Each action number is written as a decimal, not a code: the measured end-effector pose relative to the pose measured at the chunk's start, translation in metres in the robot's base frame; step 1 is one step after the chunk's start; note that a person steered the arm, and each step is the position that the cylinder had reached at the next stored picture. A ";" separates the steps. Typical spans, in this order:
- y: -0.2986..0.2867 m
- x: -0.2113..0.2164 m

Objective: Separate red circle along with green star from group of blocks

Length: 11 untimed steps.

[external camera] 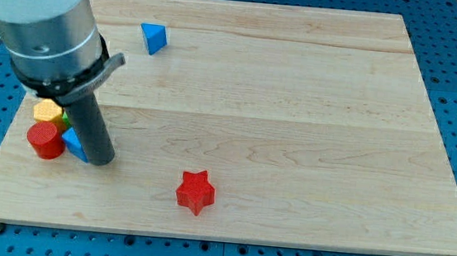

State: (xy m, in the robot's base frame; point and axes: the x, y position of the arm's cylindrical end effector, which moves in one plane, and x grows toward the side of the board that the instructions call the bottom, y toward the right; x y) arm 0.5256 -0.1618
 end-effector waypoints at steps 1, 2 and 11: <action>0.024 0.011; 0.008 0.044; 0.065 -0.094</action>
